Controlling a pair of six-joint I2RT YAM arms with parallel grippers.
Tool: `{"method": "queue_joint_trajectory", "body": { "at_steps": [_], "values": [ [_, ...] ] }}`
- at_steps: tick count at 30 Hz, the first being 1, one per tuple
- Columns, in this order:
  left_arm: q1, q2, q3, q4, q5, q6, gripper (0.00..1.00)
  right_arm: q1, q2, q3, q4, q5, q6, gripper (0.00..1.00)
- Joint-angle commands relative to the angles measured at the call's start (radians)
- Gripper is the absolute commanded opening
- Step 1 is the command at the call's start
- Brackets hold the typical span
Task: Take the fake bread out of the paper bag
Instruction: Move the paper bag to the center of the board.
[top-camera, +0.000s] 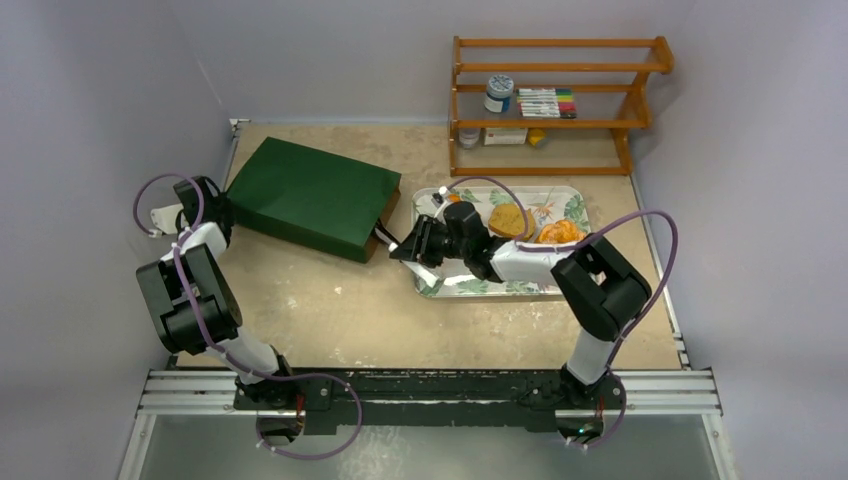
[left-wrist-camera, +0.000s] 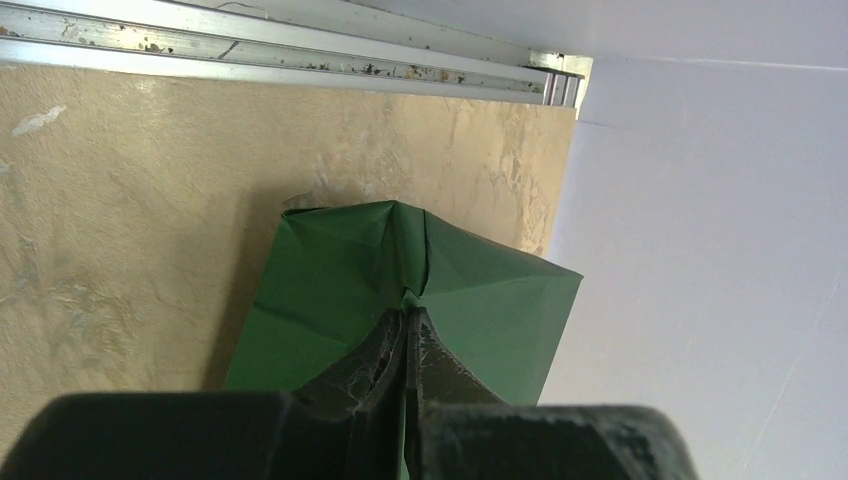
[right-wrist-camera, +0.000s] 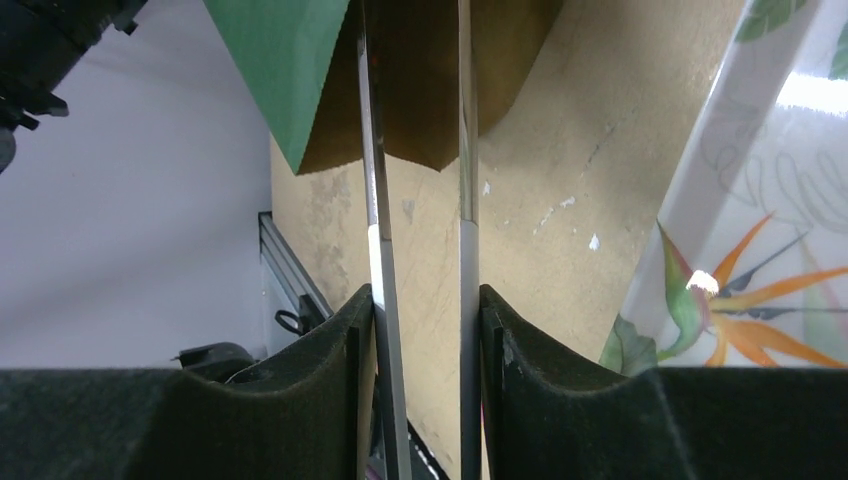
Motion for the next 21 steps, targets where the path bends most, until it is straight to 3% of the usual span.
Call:
{"method": "queue_joint_trajectory", "body": {
  "at_steps": [1, 21],
  "values": [
    [0.003, -0.03, 0.045, 0.017, -0.008, 0.021, 0.0, -0.014, 0.01, 0.055, 0.042, -0.036, 0.011, 0.41],
    [0.003, 0.028, 0.073, 0.035, -0.002, 0.026, 0.0, -0.064, 0.055, 0.077, 0.108, -0.077, 0.034, 0.44]
  ]
}}
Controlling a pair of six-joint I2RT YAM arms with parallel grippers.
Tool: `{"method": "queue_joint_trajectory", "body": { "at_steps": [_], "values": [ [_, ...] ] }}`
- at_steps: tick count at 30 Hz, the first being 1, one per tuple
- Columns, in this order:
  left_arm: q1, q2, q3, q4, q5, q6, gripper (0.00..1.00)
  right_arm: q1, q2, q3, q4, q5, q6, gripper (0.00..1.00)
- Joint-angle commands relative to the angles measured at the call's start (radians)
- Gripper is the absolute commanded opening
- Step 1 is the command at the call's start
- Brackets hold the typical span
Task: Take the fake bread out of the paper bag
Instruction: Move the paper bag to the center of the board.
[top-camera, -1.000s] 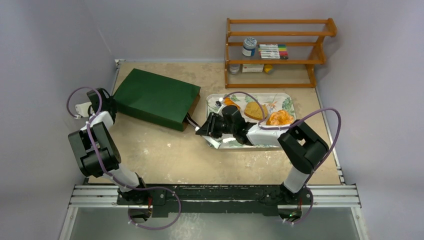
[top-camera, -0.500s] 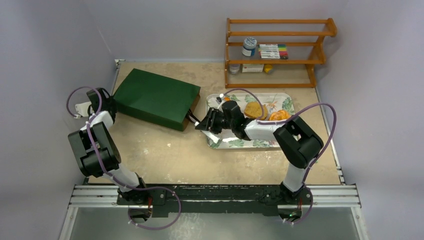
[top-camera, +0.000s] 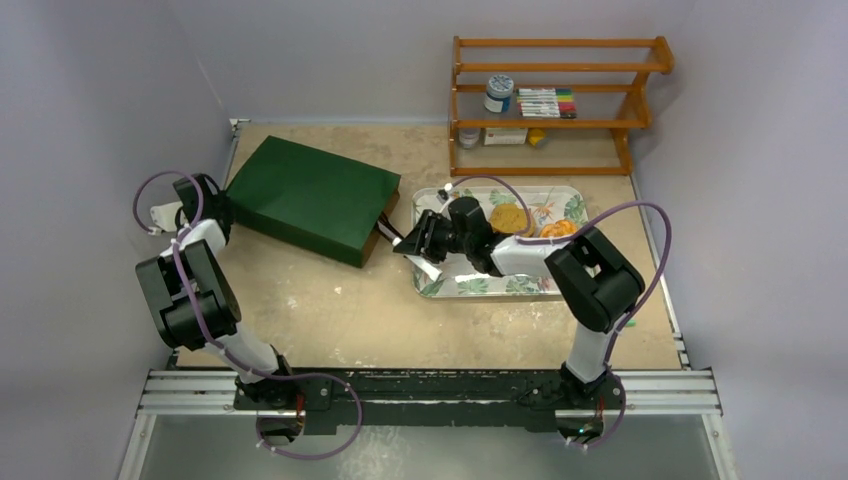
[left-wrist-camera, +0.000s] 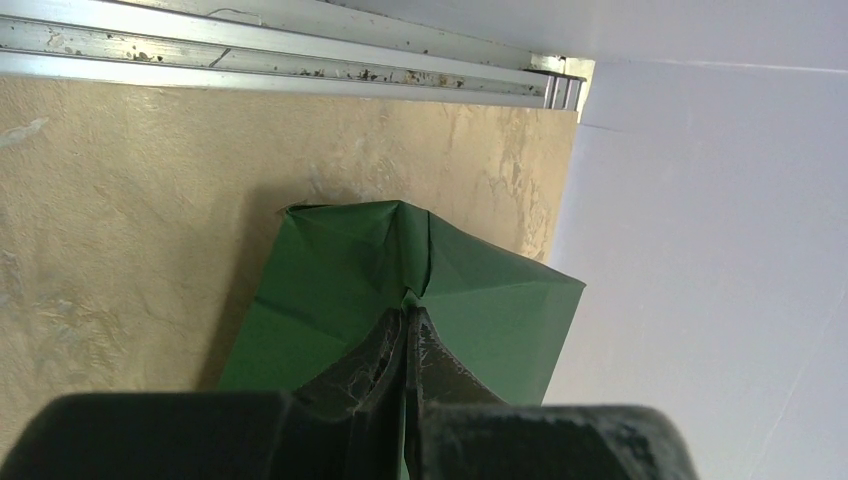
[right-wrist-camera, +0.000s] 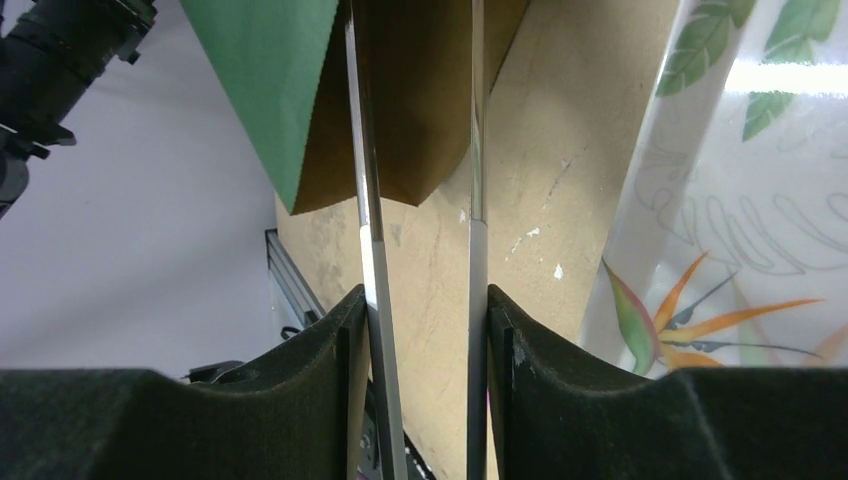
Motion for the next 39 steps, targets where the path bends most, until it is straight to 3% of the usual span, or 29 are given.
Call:
{"method": "queue_joint_trajectory", "body": {
  "at_steps": [1, 15, 22, 25, 35, 39],
  "values": [
    [0.003, 0.003, 0.045, 0.041, -0.002, 0.017, 0.0, -0.009, -0.005, 0.052, 0.087, -0.036, 0.016, 0.45],
    [0.003, 0.003, 0.031, 0.038, -0.006, 0.032, 0.0, -0.056, 0.085, 0.103, 0.219, -0.082, 0.077, 0.47],
    [0.003, 0.007, 0.029, 0.036, -0.009, 0.045, 0.0, -0.065, 0.163, 0.178, 0.319, -0.111, 0.114, 0.53],
    [0.003, 0.014, 0.027, 0.036, -0.009, 0.048, 0.0, -0.068, 0.191, 0.216, 0.31, -0.119, 0.112, 0.48],
    [0.003, 0.034, 0.025, 0.059, -0.015, 0.034, 0.0, -0.071, 0.181, 0.204, 0.278, -0.128, 0.073, 0.15],
    [0.003, 0.033, 0.026, 0.067, -0.023, 0.018, 0.0, -0.071, 0.098, 0.156, 0.195, -0.088, -0.008, 0.13]
  ]
}}
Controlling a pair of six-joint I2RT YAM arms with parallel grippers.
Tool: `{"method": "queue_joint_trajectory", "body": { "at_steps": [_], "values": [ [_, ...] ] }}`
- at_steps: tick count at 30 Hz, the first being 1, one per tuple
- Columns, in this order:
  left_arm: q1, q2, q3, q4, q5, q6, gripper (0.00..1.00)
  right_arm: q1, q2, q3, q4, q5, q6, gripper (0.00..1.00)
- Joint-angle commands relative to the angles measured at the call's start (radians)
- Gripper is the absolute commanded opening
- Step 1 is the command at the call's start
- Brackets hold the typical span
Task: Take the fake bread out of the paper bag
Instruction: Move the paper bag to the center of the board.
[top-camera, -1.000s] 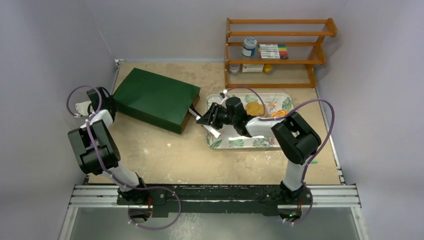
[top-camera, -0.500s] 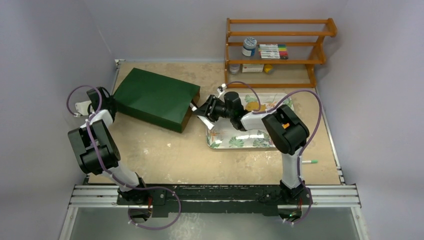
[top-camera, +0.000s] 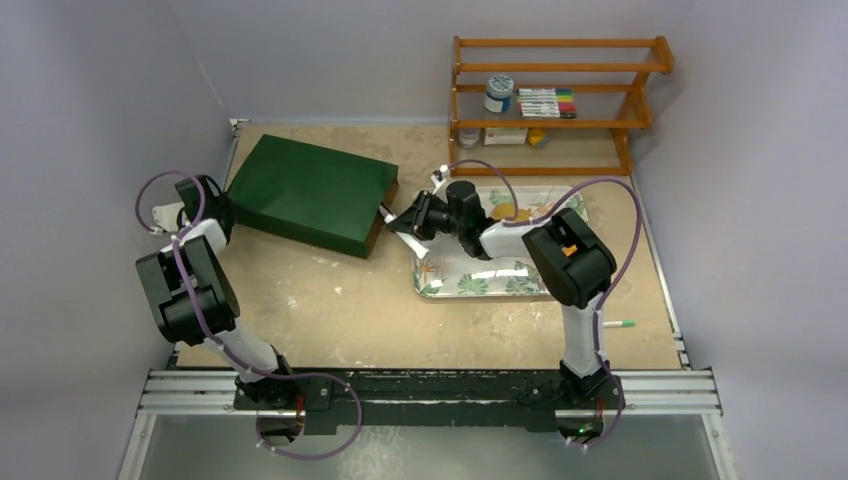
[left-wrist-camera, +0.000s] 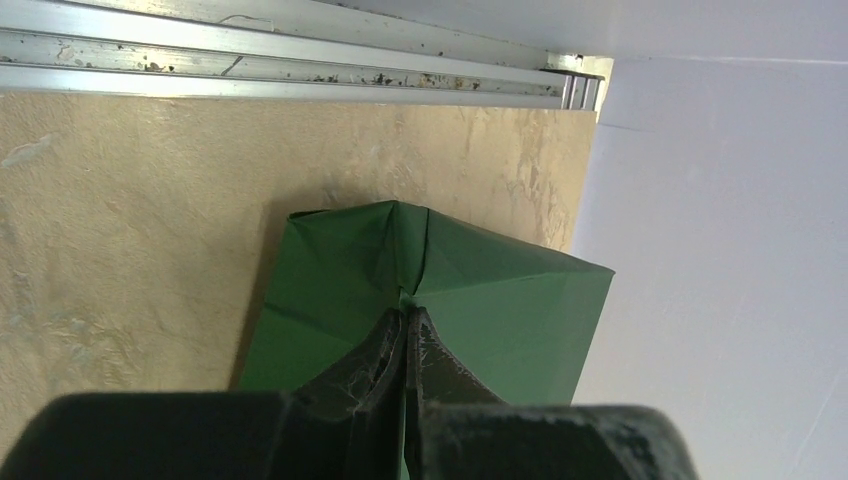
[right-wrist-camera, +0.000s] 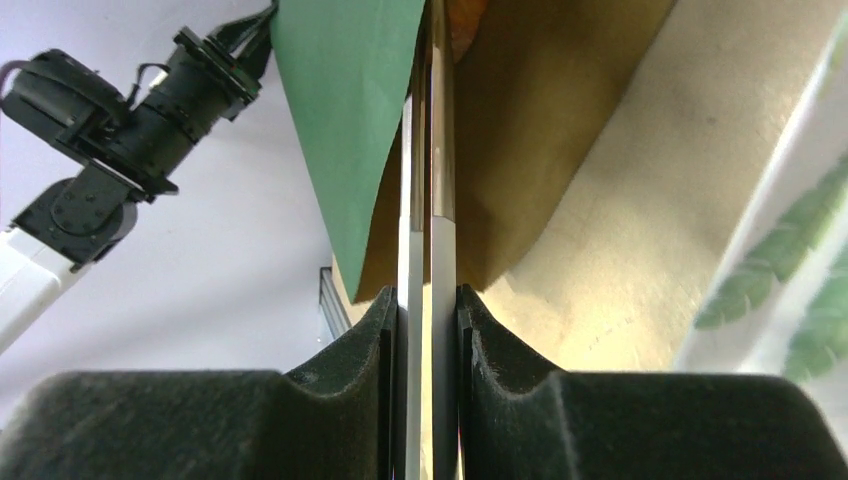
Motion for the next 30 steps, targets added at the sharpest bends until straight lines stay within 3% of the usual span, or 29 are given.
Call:
{"method": "queue_joint_trajectory", "body": {
  "at_steps": [1, 11, 20, 30],
  "values": [
    [0.003, -0.001, 0.024, 0.054, -0.023, -0.016, 0.0, -0.006, -0.142, -0.054, -0.035, 0.025, -0.097, 0.12],
    [0.0, -0.035, 0.011, 0.054, -0.037, -0.043, 0.0, -0.003, -0.352, -0.297, -0.071, 0.056, -0.141, 0.09],
    [0.0, -0.099, 0.053, -0.024, -0.03, -0.012, 0.0, -0.002, -0.24, -0.134, -0.215, 0.051, -0.27, 0.34],
    [0.003, -0.12, 0.089, -0.041, -0.038, 0.044, 0.0, -0.003, -0.102, -0.048, -0.023, -0.036, -0.246, 0.43]
  ]
}}
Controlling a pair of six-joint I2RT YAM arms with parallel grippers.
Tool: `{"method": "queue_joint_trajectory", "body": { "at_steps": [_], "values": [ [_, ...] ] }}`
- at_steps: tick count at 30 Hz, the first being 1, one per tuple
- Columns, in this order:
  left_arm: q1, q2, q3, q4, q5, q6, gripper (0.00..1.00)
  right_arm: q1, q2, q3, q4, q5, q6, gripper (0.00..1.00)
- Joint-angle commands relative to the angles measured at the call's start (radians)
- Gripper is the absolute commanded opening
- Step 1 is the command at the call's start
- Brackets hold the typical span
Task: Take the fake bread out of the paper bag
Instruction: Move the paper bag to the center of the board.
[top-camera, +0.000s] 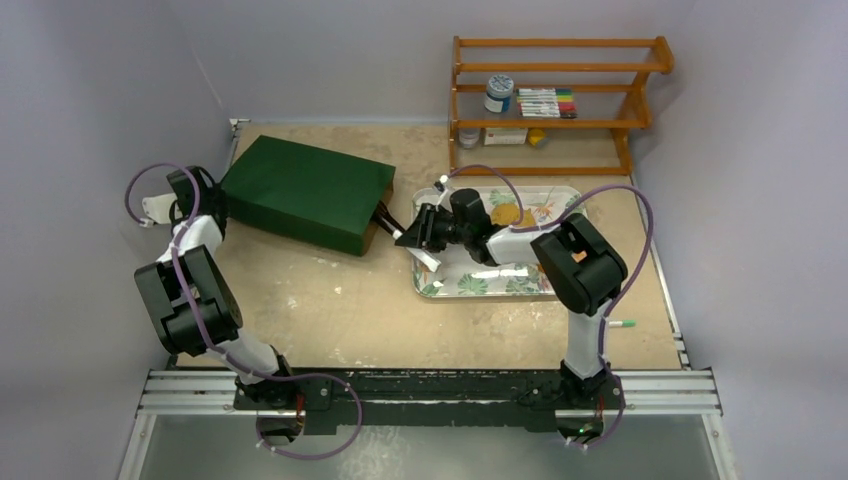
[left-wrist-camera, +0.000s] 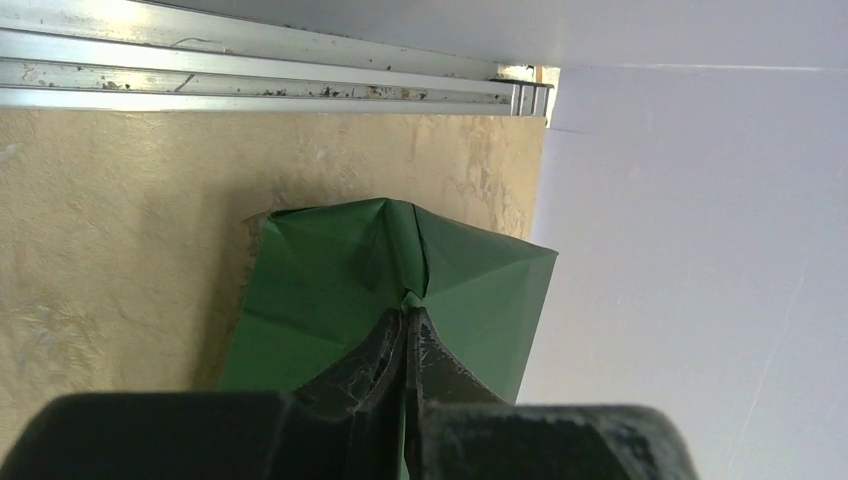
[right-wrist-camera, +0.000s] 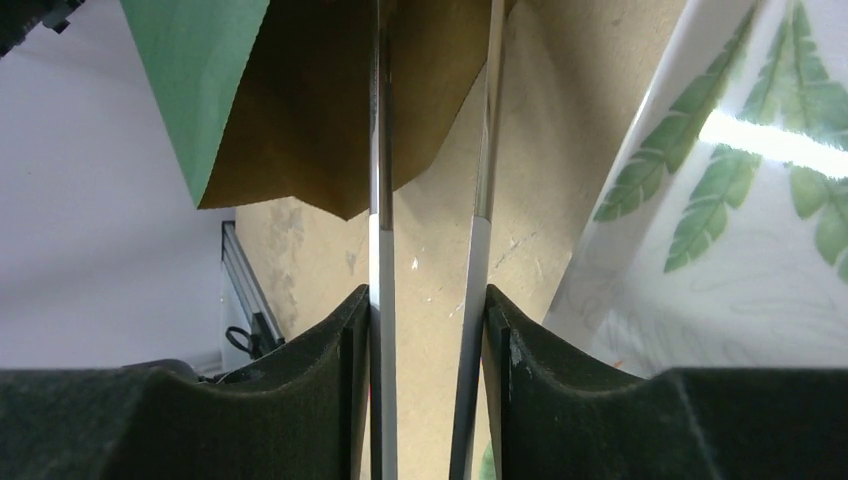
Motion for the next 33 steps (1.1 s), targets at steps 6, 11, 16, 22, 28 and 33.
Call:
{"method": "queue_joint_trajectory", "body": {
  "at_steps": [6, 11, 16, 22, 28, 33],
  "values": [
    [0.004, -0.055, 0.046, 0.025, -0.017, 0.059, 0.0, -0.005, 0.034, 0.05, 0.276, -0.076, 0.038, 0.44],
    [0.004, -0.064, 0.031, 0.029, -0.012, 0.075, 0.0, -0.005, 0.063, 0.006, 0.424, -0.102, 0.13, 0.44],
    [0.004, -0.084, -0.005, 0.048, -0.006, 0.074, 0.0, -0.005, 0.106, 0.03, 0.454, -0.092, 0.17, 0.45],
    [0.004, -0.098, -0.046, 0.067, -0.005, 0.074, 0.0, -0.004, 0.107, 0.036, 0.424, -0.073, 0.165, 0.45],
    [0.004, -0.107, -0.059, 0.075, -0.003, 0.072, 0.0, -0.005, 0.138, 0.039, 0.495, -0.074, 0.212, 0.45],
    [0.005, -0.113, -0.063, 0.073, -0.004, 0.079, 0.0, -0.006, 0.171, 0.084, 0.485, -0.069, 0.224, 0.46]
  ]
}}
